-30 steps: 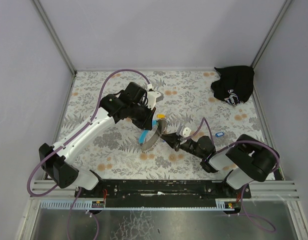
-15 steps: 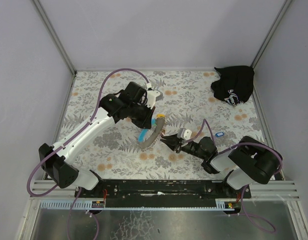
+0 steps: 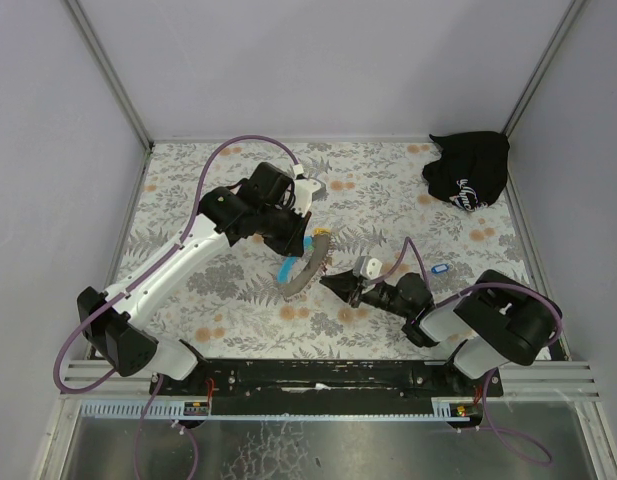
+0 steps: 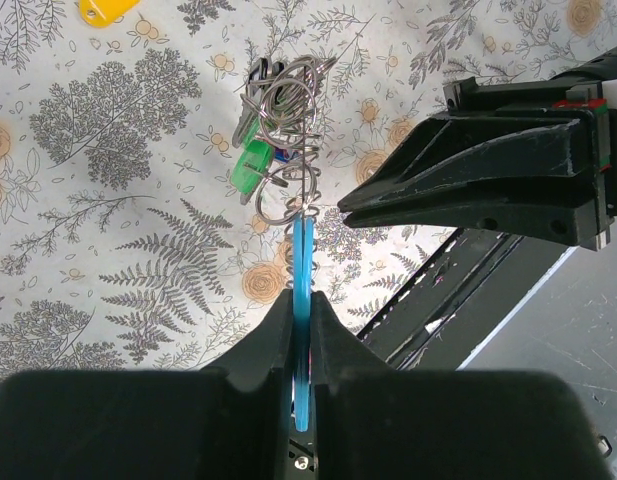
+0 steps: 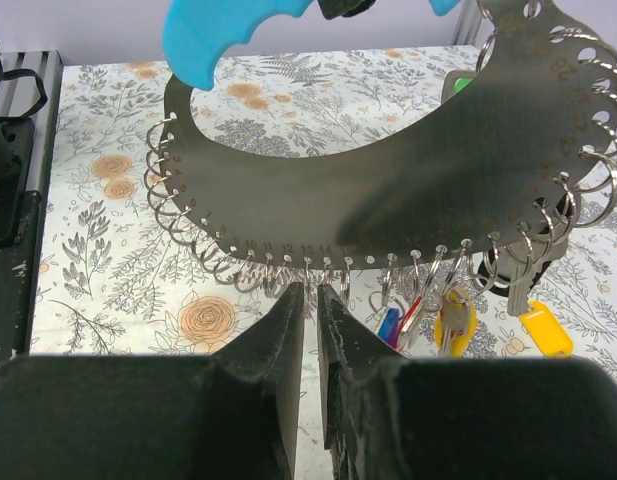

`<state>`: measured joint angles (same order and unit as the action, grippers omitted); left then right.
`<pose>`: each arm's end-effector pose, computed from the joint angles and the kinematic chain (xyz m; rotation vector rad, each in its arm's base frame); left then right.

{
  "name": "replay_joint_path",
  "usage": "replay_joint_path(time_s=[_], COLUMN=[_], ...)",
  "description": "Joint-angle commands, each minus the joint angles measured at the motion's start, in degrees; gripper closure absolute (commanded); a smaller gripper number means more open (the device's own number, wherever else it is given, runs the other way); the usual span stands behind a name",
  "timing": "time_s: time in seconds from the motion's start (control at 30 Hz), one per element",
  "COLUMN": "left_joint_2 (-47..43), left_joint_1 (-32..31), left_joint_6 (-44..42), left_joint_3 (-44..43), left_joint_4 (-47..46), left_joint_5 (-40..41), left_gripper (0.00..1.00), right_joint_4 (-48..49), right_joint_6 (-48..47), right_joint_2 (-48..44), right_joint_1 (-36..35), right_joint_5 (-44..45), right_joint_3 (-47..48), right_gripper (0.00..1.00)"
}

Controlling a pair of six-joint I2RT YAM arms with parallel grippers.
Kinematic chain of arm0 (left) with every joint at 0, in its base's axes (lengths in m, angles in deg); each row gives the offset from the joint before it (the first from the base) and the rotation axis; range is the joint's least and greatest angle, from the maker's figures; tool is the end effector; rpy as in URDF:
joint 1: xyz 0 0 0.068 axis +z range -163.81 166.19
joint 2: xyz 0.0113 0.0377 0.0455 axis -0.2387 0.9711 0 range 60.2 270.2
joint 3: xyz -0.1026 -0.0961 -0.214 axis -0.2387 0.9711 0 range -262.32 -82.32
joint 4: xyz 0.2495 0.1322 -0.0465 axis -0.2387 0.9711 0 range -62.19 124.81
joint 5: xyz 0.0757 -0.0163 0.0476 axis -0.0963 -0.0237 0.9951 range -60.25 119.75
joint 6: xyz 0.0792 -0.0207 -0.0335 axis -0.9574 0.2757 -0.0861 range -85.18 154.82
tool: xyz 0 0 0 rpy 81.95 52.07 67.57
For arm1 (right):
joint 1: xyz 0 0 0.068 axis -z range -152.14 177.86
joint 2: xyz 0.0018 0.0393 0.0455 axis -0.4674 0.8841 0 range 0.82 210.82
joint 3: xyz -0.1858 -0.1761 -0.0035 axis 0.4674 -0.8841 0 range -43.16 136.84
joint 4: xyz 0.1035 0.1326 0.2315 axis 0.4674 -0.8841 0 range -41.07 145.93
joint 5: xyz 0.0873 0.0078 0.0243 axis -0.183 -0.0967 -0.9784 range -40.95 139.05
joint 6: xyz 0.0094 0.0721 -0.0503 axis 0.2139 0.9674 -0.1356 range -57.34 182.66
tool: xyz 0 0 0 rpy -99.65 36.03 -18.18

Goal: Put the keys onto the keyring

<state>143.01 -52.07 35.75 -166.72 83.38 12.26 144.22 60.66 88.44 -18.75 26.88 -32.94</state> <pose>0.2572 -0.2329 0.3052 0.9456 2.3967 -0.6535 0.1650 0.2178 0.1360 -0.8899 1.1535 0.9085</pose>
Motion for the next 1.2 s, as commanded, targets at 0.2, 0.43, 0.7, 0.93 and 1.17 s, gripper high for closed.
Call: replay_joint_path(time_s=[0.2, 0.43, 0.7, 0.93, 1.17], left_joint_2=[-0.6, -0.9, -1.0, -1.1, -1.3], left_joint_1=[-0.5, -0.5, -0.5, -0.5, -0.5], left_joint_6=[1.0, 0.9, 0.7, 0.5, 0.4], left_joint_3=[-1.6, -1.3, -1.0, -0.5, -0.2], left_joint_4=[-4.3, -4.3, -4.3, -4.2, -4.2], left_joint_5=[-0.6, -1.1, -1.4, -1.8, -2.3], left_gripper=[1.0, 1.0, 1.0, 1.0, 1.0], right_joint_4=[3.8, 4.1, 5.5, 5.6, 5.4], right_joint_6=[-1.4, -1.6, -2.6, -2.8, -3.3], right_joint_2=[1.1, 2.7, 3.3, 3.6, 3.9], right_joint_1=[-1.1, -1.3, -1.3, -1.2, -1.3], right_joint_5=[3.6, 3.5, 5.8, 5.6, 5.7], right_joint_3=[2.0, 2.7, 2.3, 2.4, 2.6], right_gripper=[0.82, 0.81, 0.78, 0.78, 0.79])
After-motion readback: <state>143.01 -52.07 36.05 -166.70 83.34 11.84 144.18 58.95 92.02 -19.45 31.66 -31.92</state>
